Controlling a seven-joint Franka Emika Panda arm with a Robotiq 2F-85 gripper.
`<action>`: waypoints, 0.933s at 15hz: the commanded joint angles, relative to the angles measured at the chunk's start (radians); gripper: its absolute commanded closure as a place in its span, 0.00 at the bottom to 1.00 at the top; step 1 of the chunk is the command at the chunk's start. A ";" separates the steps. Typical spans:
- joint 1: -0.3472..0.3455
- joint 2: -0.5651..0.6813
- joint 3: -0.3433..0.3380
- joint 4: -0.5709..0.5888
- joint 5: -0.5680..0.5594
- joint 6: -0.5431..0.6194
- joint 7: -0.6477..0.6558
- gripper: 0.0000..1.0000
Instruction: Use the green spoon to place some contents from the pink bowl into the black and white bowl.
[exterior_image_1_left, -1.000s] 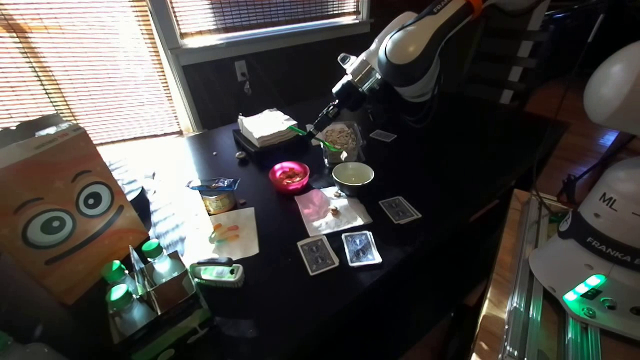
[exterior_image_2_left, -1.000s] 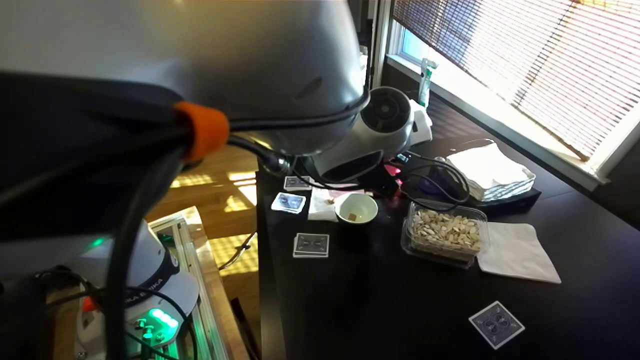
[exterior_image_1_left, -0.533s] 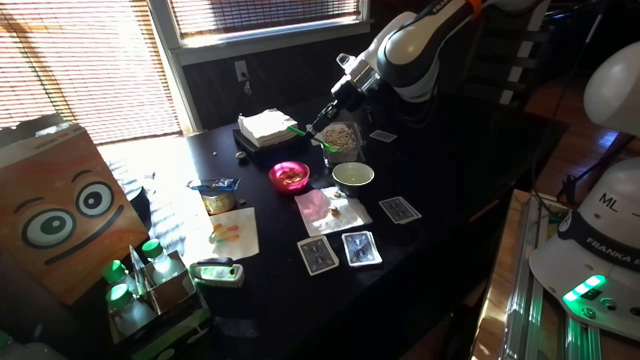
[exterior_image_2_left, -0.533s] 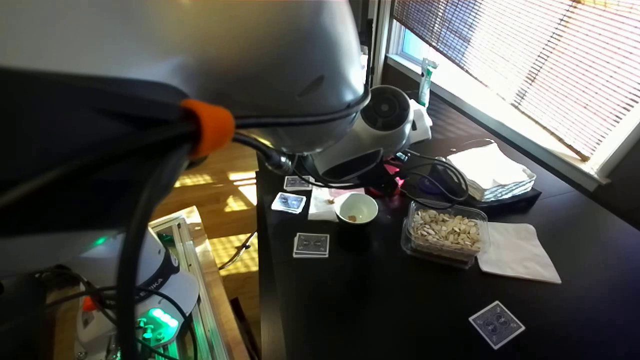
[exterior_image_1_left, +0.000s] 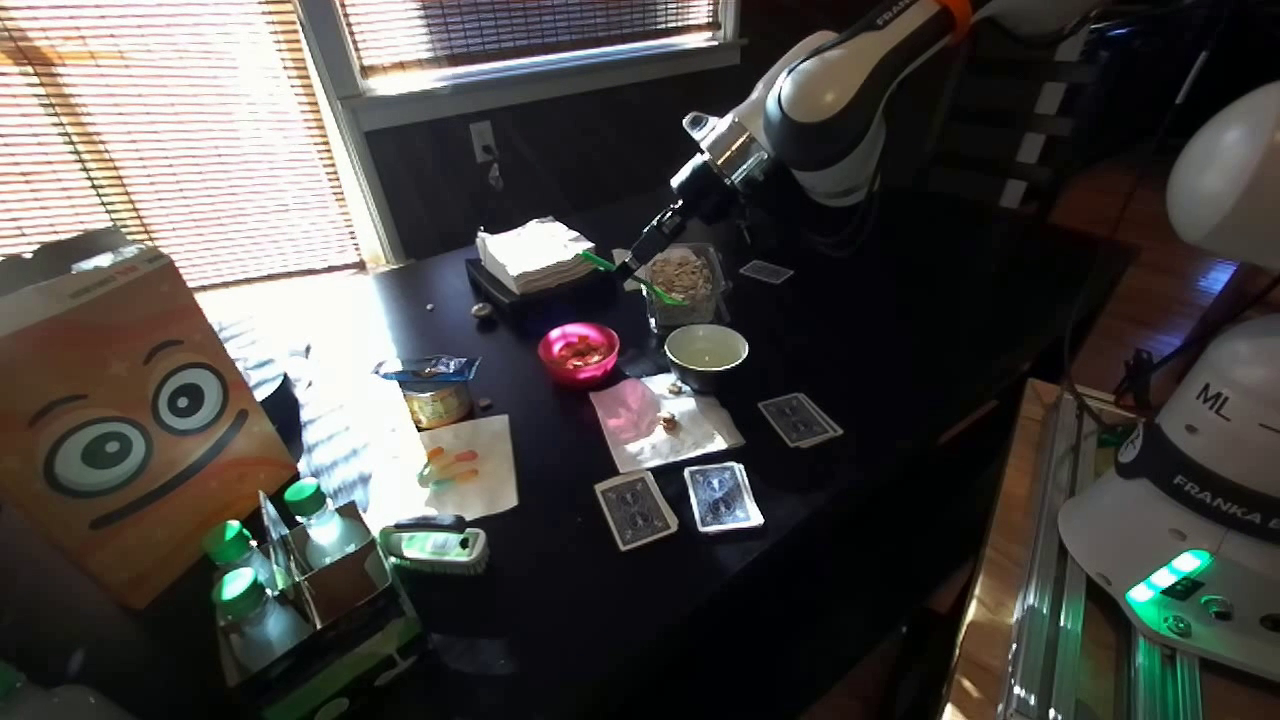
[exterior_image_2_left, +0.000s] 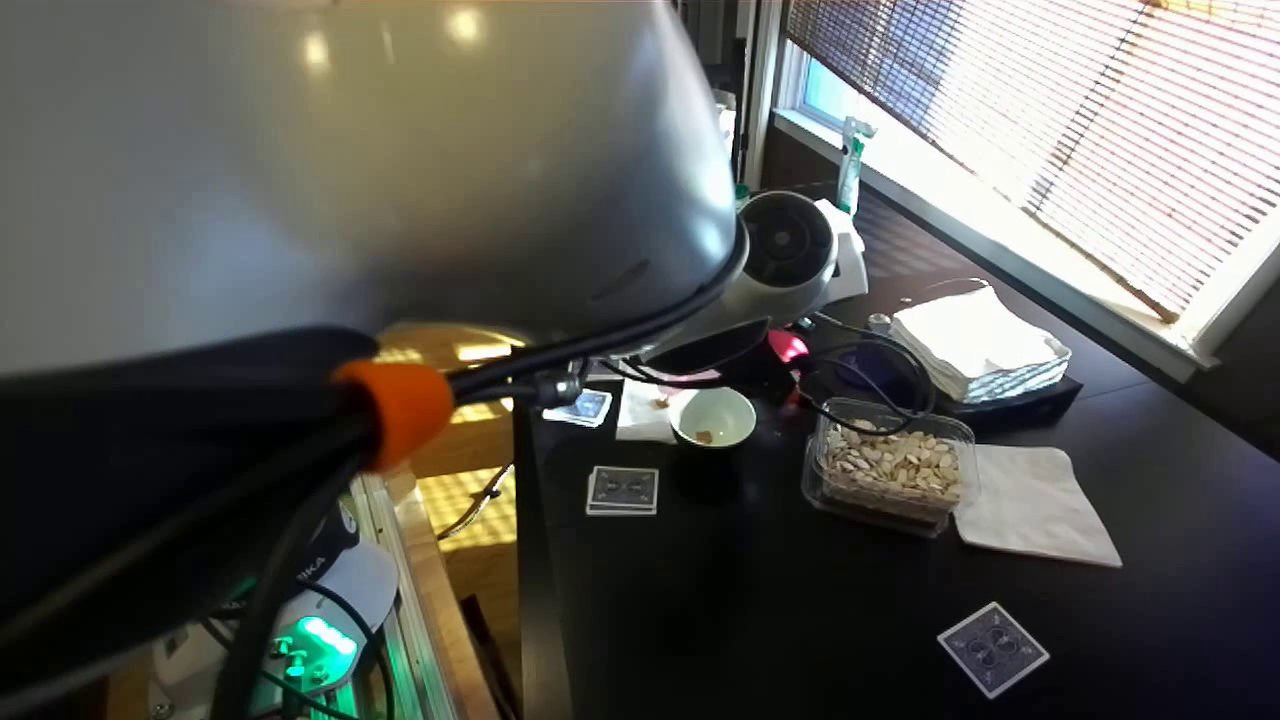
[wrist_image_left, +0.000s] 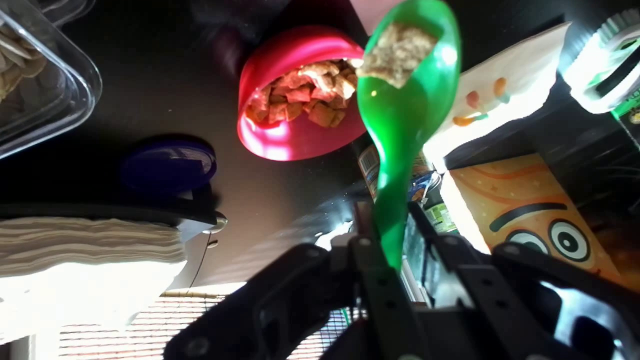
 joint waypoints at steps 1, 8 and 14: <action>-0.064 0.097 0.035 0.001 -0.044 -0.043 -0.015 0.95; -0.138 0.248 0.066 0.006 -0.046 -0.106 -0.091 0.95; -0.188 0.361 0.076 0.003 -0.043 -0.121 -0.171 0.95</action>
